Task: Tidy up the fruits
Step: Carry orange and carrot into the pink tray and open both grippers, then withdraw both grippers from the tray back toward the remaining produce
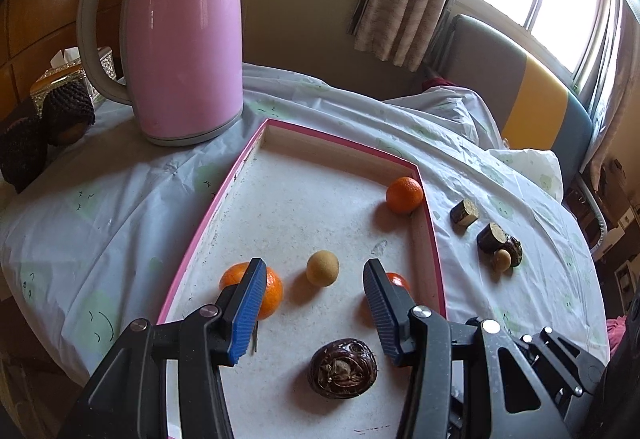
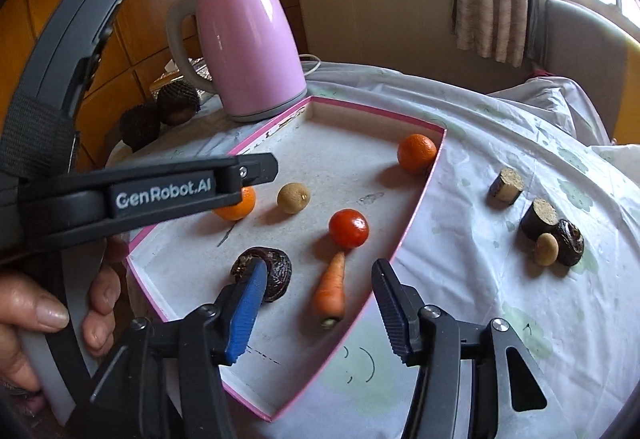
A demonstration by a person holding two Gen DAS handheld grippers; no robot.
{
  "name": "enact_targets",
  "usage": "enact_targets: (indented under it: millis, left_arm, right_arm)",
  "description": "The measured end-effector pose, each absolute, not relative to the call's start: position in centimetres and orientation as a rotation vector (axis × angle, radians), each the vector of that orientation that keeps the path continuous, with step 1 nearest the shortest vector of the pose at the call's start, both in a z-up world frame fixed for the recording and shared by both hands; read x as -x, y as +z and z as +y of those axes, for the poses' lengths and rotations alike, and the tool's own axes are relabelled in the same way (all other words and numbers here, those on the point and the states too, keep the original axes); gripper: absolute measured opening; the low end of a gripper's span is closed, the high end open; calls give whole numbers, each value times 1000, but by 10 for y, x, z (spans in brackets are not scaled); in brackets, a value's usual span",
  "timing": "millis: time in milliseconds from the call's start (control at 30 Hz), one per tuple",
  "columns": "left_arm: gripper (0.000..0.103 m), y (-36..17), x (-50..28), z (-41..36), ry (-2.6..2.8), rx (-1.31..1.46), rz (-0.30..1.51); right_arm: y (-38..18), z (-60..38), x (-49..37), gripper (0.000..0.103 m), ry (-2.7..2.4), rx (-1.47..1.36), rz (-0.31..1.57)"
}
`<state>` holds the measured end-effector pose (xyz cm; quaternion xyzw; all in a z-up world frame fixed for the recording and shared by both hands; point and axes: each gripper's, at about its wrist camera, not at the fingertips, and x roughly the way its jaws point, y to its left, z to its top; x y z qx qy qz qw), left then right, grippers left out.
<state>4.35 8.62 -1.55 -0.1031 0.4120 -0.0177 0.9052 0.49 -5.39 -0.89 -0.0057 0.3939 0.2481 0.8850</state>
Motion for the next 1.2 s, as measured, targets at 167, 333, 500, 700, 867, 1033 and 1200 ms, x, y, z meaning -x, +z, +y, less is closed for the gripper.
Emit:
enact_targets:
  millis: [167, 333, 500, 700, 867, 1033, 1200]
  left_arm:
    - [51, -14, -39, 78, -52, 191, 844]
    - [51, -13, -36, 72, -61, 173, 842]
    - [51, -11, -34, 64, -77, 153, 832]
    - [51, -11, -34, 53, -101, 127, 838]
    - [51, -12, -33, 41, -122, 97, 843]
    - [51, -13, -32, 28, -160, 67, 850]
    - [51, -10, -32, 16, -192, 51, 841]
  right_arm:
    - [-7, -71, -2, 73, 451, -20, 794]
    - [-5, -92, 1, 88, 377, -58, 747]
    - [-4, -111, 0, 101, 297, -84, 721]
    - [-7, -131, 1, 102, 197, -79, 710]
    - [-9, -144, 3, 102, 156, -67, 704]
    - [-19, -164, 0, 100, 114, -106, 750]
    - [-34, -189, -2, 89, 28, -161, 807]
